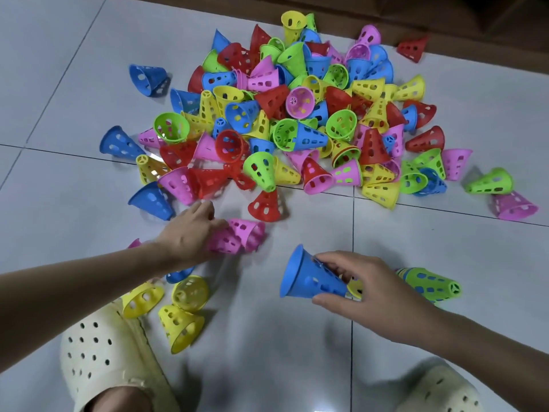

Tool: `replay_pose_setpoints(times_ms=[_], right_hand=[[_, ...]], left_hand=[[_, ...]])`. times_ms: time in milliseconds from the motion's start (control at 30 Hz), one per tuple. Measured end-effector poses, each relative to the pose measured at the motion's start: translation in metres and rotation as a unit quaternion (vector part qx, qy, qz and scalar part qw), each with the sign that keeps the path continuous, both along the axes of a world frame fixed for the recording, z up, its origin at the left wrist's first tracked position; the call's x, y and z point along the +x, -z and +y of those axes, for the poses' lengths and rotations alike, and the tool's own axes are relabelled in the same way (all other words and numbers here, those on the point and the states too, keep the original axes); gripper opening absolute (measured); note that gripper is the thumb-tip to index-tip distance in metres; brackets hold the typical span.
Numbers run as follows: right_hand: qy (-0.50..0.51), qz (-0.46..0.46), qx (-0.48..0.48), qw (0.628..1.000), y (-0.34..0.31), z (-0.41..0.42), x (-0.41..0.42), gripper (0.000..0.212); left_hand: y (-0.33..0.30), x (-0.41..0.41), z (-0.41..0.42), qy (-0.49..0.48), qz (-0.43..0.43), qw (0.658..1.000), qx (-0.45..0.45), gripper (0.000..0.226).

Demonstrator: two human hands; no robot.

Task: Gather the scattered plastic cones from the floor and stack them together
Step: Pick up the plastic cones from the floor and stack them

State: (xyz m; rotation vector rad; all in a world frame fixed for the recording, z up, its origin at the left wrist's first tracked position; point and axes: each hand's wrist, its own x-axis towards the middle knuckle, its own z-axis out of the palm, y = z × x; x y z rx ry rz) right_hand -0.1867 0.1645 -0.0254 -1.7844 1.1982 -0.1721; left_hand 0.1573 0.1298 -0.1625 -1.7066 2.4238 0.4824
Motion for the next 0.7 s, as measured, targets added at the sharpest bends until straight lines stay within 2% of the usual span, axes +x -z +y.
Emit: replay_pose_setpoints(times_ms=[200,300,333,433,567,700], right_hand=[[0.131,-0.051,0.017,0.990,-0.026,0.004,-0.047,0.028],[0.175,-0.059,0.005,0.983,-0.036,0.009,-0.070,0.052],[0.191,-0.053,-0.001,0.980,-0.038,0.010,-0.079,0.049],[0.220,0.002,-0.032,0.975,-0.046,0.012,-0.104,0.040],[0.273,0.091,-0.063,0.956,-0.043,0.017,-0.133,0.023],[0.289,0.169,-0.089,0.938,-0.034,0.024,-0.151,0.027]], left_hand=[[-0.038,-0.037,-0.006,0.022,0.170,0.984,-0.039,0.065],[-0.065,-0.072,-0.010,0.049,0.236,0.969,-0.053,0.057],[-0.074,-0.084,-0.012,0.062,0.262,0.962,-0.052,0.053],[-0.096,-0.121,-0.012,0.079,0.334,0.939,-0.021,0.046],[-0.107,-0.171,-0.003,0.043,0.391,0.918,0.044,0.041],[-0.104,-0.206,0.002,0.107,0.402,0.906,0.083,0.041]])
